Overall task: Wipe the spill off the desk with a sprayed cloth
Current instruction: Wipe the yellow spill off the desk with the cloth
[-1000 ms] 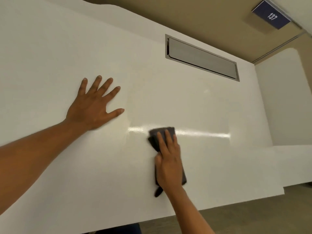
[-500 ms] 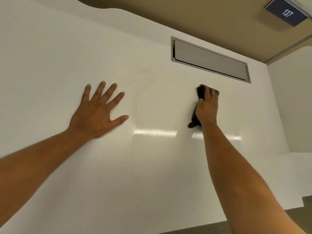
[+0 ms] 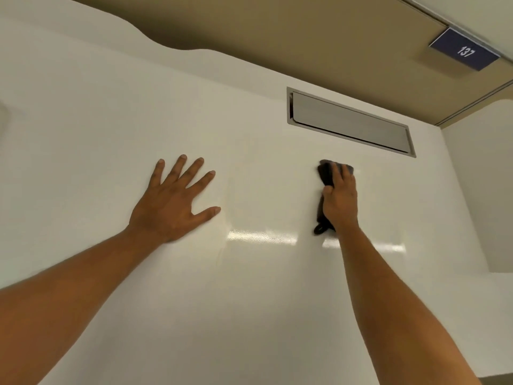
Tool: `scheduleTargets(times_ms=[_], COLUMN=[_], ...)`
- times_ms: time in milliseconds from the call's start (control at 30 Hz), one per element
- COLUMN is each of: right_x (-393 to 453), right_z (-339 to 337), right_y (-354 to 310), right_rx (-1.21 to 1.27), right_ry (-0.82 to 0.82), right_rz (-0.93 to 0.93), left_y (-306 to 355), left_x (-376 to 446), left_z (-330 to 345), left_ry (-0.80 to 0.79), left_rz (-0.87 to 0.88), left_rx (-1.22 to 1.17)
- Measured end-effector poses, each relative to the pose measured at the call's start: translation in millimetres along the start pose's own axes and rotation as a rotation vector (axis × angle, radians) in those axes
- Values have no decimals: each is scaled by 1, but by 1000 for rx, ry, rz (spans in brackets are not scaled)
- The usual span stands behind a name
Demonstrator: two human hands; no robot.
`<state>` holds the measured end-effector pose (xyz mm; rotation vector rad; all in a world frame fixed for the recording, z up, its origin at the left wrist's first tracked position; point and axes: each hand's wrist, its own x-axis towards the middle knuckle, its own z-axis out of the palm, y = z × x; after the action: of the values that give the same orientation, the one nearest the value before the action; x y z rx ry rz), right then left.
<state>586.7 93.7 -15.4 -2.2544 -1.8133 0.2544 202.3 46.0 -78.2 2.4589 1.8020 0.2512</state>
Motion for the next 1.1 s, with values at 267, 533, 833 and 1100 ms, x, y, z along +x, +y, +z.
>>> scheduleTargets(times_ms=[267,533,833,1100], right_x=[-101,-130,-213,-240], right_z=[40,-18,35,1], right_y=[-63,66,-40,-64], right_rx=[-29,-12,32,83], right_ry=[-24,31,-42,-170], right_rz=[-122,134,-4,31], left_y=[-1,-3,-6,9], left_x=[0,3,4,-8], left_z=[1,5,7,-16], left_ry=[-28,-48,-62,-90], left_rz=[-6,-6,-10,24], left_rx=[-29,6,50,-18])
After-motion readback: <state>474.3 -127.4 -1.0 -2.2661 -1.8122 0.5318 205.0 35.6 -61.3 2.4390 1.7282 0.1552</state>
